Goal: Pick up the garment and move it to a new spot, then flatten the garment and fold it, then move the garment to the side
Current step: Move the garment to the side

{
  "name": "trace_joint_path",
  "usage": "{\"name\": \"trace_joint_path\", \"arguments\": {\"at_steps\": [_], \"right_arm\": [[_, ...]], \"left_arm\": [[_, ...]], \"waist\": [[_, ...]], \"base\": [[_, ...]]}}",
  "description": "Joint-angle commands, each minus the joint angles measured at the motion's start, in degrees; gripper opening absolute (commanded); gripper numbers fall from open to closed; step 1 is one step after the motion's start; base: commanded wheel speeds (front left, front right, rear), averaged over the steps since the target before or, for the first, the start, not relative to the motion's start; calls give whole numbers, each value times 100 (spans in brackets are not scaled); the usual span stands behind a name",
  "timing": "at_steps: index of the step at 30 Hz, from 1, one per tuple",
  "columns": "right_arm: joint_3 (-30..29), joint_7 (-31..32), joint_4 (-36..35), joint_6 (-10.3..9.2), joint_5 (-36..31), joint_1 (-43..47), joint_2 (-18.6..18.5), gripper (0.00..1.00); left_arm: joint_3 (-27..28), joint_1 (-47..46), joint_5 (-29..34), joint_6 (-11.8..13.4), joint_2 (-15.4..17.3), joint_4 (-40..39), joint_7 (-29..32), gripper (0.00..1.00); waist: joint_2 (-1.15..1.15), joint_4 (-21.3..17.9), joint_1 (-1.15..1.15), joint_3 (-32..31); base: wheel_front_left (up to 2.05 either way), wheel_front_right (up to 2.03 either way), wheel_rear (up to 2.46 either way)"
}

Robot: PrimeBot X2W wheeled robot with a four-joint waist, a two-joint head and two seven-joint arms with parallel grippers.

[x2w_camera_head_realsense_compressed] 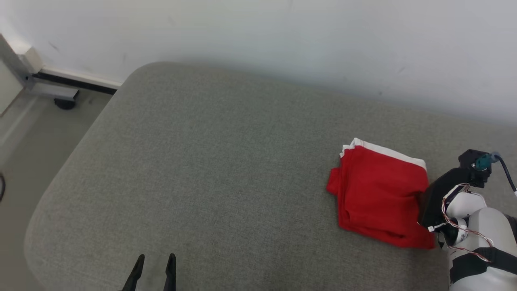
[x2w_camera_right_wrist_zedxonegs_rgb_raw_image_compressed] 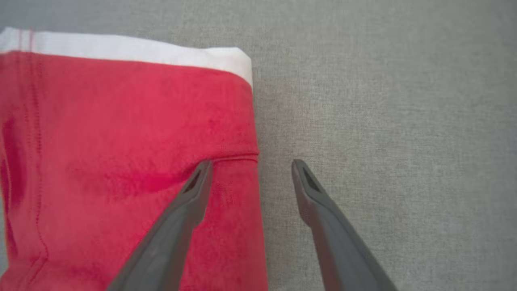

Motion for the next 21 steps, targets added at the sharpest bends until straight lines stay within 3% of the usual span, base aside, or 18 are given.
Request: {"name": "trace_joint_path", "arguments": {"at_steps": [1, 6, 8, 9, 15, 21], "right_arm": [[-79, 17, 93, -9, -123, -28, -10, 100], [-245, 119, 725, -9, -177, 22, 16, 100], [-120, 6, 914, -9, -133, -3, 30, 15], [34, -91, 978, -9, -116, -11, 37, 0], [636, -488, 847, 2, -250, 37, -66, 0], [1489, -634, 250, -11, -194, -33, -608, 0]], "left_arm": [[-19, -92, 11, -37, -14, -21, -38, 100], [-66, -162, -18, -37, -12, 21, -49, 100], [-86, -198, -31, -26, 0, 45, -53, 100], [-92, -205, -34, -27, 13, 56, -55, 100], [-72, -162, -78, -26, 73, 73, -55, 100], [-2, -69, -122, -28, 88, -6, -52, 100]], "waist": [[-1, 320, -1, 381], [-1, 279, -1, 438], [-1, 211, -1, 437], [-1, 167, -1, 427], [-1, -158, -1, 315], [-1, -825, -1, 182]], "base": [[0, 0, 0], [0, 0, 0], [0, 0, 0], [0, 0, 0], [0, 0, 0], [0, 0, 0]]}}
